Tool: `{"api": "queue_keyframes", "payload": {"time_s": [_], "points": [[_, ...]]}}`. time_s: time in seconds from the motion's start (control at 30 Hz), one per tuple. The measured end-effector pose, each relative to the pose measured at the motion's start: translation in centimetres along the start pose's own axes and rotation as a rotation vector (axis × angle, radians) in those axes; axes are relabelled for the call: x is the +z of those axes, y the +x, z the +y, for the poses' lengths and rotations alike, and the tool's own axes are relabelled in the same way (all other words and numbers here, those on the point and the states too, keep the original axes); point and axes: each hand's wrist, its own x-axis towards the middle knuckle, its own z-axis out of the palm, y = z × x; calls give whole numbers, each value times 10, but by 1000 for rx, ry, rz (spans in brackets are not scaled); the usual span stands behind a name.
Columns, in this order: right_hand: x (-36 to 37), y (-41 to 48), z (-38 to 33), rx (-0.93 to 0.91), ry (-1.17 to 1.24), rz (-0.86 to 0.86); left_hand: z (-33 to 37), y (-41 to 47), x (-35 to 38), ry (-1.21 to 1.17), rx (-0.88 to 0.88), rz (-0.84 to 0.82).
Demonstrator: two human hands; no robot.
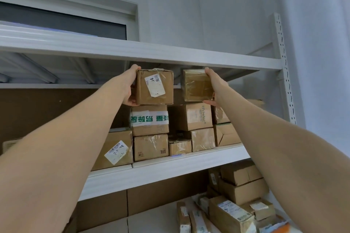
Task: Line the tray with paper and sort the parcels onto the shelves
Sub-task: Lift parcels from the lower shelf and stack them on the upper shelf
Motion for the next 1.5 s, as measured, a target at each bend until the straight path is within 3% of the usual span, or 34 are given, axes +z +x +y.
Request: {"api": "queue_keyframes", "payload": {"time_s": [0.33,0.67,0.8,0.9,1.03,1.2,1.5], "points": [[8,69,6,15,-146,-113,1,39,36,2,11,159],[8,99,10,15,-294,-122,3,52,46,164,-23,235],[7,101,9,-42,-364,-108,3,53,50,153,38,231],[5,99,12,-87,-416,-98,1,56,53,219,190,248],[2,95,19,-179,-585,-26,-4,64,51,492,534,343],[2,91,35,-234,-679,55,-5,54,65,977,750,423],[12,77,38,-422,-809,64,-14,46,70,1642,808,387]]}}
